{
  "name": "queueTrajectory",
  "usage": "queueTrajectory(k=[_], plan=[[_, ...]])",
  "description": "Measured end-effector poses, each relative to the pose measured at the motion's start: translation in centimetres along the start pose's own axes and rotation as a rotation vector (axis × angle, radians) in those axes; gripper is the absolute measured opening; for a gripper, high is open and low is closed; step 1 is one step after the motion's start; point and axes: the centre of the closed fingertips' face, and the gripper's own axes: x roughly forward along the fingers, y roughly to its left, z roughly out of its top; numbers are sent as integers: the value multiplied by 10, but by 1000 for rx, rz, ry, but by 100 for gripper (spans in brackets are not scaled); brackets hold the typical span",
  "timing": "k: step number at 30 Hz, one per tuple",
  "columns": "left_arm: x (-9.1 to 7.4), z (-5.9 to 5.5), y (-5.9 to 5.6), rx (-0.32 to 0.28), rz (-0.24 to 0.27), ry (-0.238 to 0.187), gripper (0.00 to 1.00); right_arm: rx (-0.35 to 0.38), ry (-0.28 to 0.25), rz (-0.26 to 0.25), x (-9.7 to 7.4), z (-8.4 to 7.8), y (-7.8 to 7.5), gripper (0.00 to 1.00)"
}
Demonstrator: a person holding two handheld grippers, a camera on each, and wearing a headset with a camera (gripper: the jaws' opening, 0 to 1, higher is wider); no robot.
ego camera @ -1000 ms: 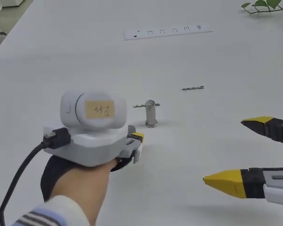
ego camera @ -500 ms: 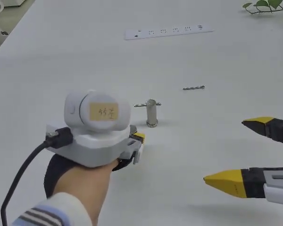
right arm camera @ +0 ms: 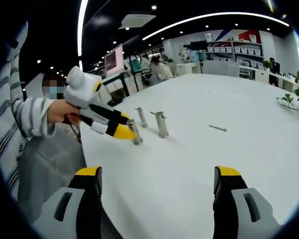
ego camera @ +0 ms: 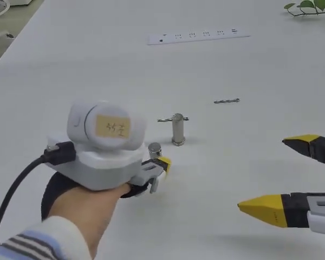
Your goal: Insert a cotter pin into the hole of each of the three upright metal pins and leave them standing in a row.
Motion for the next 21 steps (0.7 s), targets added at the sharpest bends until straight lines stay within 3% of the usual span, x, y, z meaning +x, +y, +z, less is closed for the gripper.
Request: queueTrajectory(k=[2, 4, 7, 8, 9, 11, 18, 21], plan=[[-3, 1, -2, -7, -31, -2, 40, 0, 2, -1, -1, 0, 0, 94], [-5, -1, -4, 54, -68, 2, 43, 0, 6, -2, -1, -1, -1, 94], [-10, -2, -8, 90, -108, 0, 49, 1, 9, -4, -1, -2, -1, 94], [-12, -1, -9, 85, -122, -9, 51, 2, 9, -5, -1, -2, -1, 94], [-14, 5, -15, 68, -164, -55, 56, 2, 9, -5, -2, -2, -1, 94], [-18, 6, -17, 48, -186, -70, 62, 2, 12, -6, -2, -2, -2, 94], [-31, 6, -21, 68, -239, -88, 80, -5, 20, -8, -3, 0, -3, 94], [-37, 10, -24, 18, -276, -130, 91, -8, 21, -8, -3, 1, -4, 94]])
